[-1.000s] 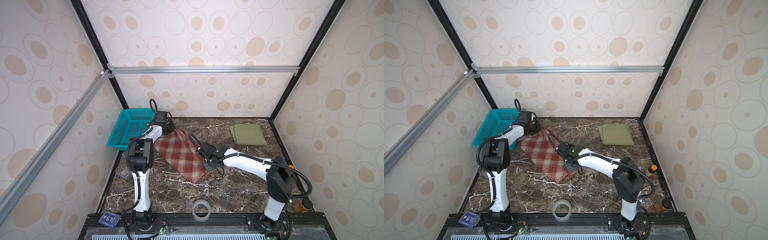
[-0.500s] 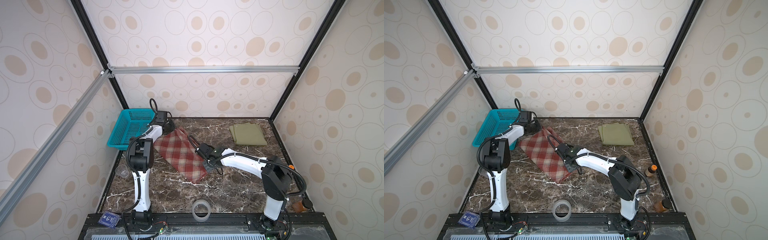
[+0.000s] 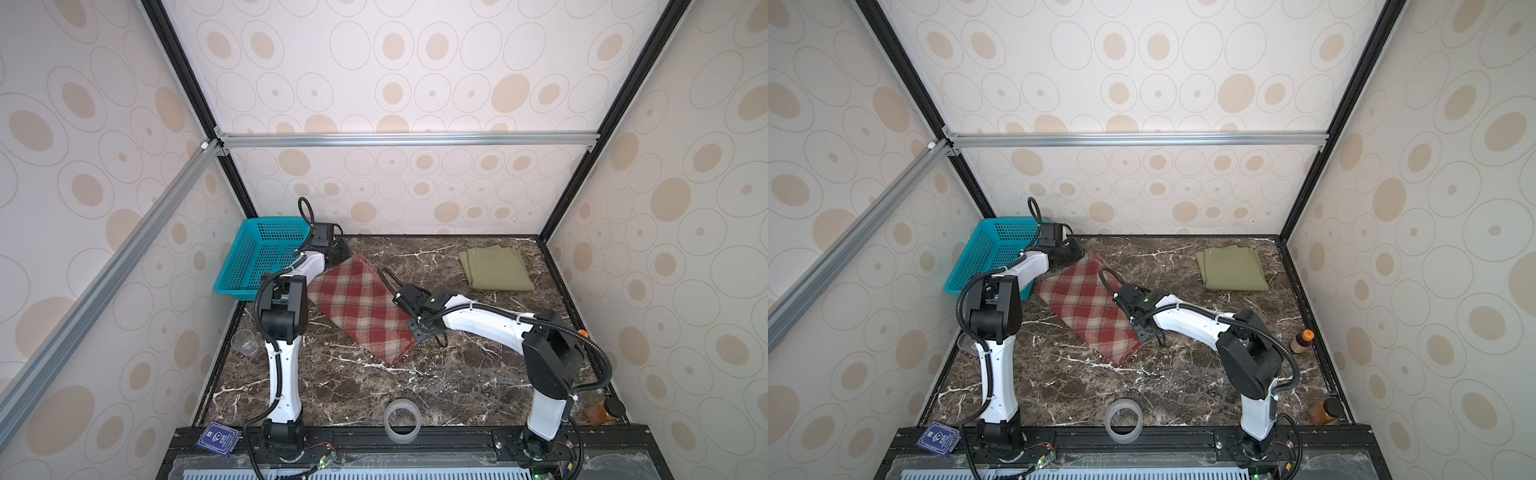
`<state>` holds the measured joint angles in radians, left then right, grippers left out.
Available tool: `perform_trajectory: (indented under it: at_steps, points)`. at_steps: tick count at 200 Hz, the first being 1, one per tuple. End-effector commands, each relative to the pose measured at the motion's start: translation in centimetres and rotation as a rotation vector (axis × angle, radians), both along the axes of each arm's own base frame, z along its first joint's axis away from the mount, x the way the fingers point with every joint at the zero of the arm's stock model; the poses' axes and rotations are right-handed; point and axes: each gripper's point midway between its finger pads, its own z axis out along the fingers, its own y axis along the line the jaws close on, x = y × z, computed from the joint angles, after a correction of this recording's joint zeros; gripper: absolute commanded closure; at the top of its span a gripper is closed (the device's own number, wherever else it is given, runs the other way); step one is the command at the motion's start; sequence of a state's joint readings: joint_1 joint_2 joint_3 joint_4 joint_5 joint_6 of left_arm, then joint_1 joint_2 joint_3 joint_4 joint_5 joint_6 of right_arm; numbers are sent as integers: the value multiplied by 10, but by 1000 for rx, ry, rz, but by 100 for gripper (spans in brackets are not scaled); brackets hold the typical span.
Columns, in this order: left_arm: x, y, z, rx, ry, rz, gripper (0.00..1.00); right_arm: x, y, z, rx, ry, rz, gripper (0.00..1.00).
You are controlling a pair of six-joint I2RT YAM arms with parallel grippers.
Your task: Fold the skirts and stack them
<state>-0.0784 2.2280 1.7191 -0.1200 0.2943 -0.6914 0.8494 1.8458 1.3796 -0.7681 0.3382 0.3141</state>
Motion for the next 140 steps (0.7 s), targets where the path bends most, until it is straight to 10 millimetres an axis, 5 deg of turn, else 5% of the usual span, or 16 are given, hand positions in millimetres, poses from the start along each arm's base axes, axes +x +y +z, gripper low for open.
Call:
perform_trajectory:
  at_steps: [1,54,93,140]
  points:
    - [6,1,52,0,-146,-23,69,-3,-11,12,-10,-12,-28,54]
    - [-11,-5,57,17,-158,-86,78,-4,-2,24,59,-13,-32,56]
    - [-27,-10,32,-4,-99,-117,85,-1,16,24,137,-1,-19,79]
    - [-35,-23,4,-46,-45,-152,86,1,27,8,178,22,-24,84]
